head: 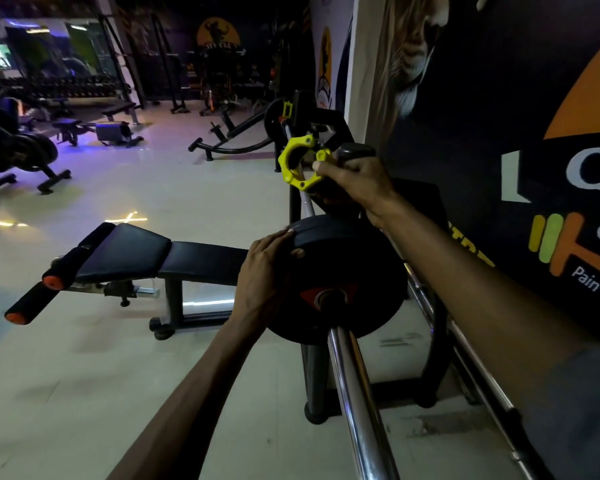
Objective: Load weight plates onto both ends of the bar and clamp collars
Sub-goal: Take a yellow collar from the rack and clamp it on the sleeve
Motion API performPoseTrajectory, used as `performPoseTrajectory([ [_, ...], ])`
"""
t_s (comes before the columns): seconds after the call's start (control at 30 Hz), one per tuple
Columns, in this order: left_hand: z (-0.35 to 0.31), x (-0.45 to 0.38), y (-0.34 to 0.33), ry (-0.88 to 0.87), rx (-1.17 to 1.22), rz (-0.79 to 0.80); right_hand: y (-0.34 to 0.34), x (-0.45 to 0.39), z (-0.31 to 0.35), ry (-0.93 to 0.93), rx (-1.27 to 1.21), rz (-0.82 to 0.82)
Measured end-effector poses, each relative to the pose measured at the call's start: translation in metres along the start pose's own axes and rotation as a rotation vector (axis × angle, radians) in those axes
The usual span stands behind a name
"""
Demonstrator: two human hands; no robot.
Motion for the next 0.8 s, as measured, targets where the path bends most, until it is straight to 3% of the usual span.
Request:
performPoseTrajectory([
  [0.1, -0.003, 0.007, 0.011, 0.033, 0.107, -0.051, 0.004, 0.059, 0.001, 0.036, -0.048, 0.097],
  [0.23, -0.008, 0.038, 0.035, 0.164, 0.459, -0.167, 0.016, 0.133, -0.01, 0.056, -0.04, 0.167],
  [0.37, -0.047, 0.083, 0.037, 0.098, 0.739, 0.065, 0.02, 0.195, -0.032, 0.034, -0.05, 0.24],
  [0.53, -0.061, 0.157, 0.032, 0.209, 0.735, 0.135, 0.022, 0.26, -0.064, -0.012, -0.133, 0.351],
  [0.8, -0.082, 0.264, 0.008, 0.315, 0.738, 0.231, 0.033, 0.351, -0.113, -0.059, -0.016, 0.424],
])
Point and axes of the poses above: each hand's wrist, its own x-axis away from the middle knuckle, its own y-axis out of the back of the hand, z = x × y, the point moved 9 cm from there along -x, towards the middle knuckle, and after that the axes turned 2 degrees about -y, right-handed, at the moved point
